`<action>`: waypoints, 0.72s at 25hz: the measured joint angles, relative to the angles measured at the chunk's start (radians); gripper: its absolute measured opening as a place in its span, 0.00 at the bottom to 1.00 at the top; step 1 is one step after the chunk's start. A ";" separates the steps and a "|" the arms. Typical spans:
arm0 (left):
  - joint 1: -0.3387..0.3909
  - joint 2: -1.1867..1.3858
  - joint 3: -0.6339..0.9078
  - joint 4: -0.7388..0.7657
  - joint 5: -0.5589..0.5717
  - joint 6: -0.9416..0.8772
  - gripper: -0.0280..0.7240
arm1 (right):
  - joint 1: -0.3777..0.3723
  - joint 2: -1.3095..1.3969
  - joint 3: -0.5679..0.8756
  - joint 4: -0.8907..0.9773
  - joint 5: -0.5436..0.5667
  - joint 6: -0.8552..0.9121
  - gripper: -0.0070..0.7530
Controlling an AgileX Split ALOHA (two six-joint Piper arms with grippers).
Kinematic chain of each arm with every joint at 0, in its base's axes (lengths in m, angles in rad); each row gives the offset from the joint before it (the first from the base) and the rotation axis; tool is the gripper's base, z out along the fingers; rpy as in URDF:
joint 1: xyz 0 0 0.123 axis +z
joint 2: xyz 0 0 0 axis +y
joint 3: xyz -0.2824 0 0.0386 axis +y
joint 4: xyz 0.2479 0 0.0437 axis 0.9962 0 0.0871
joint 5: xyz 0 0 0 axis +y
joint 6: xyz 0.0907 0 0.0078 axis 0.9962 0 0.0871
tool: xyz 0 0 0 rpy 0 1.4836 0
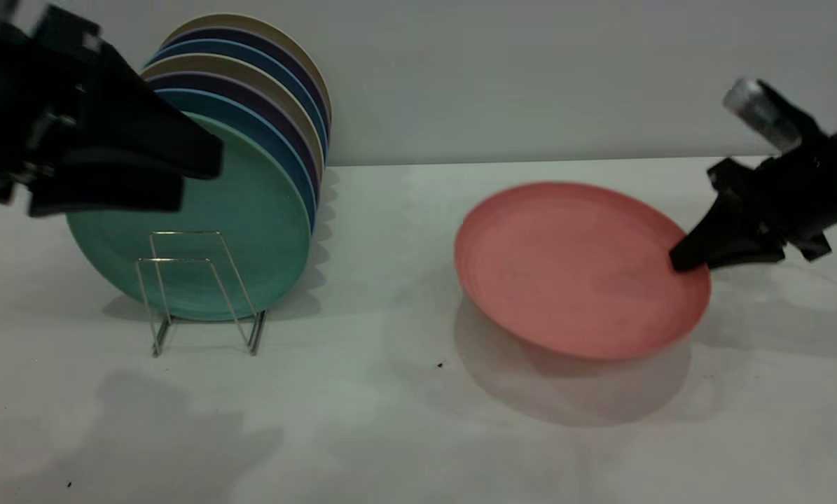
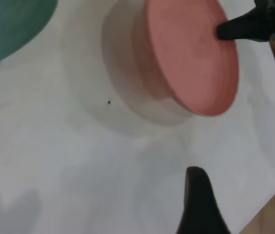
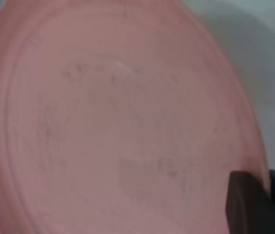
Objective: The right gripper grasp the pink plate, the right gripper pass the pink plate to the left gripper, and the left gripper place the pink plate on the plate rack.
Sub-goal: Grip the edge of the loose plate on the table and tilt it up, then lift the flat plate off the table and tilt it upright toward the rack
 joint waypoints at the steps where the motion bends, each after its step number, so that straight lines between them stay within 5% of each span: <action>1: 0.000 0.017 0.000 -0.027 0.005 0.021 0.70 | 0.003 -0.009 0.000 0.000 0.014 0.000 0.03; 10: 0.000 0.108 -0.008 -0.087 0.019 0.075 0.70 | 0.129 -0.022 0.000 0.026 0.061 -0.003 0.03; 18: 0.000 0.159 -0.009 -0.096 0.016 0.089 0.70 | 0.141 -0.023 0.000 0.097 0.161 -0.018 0.03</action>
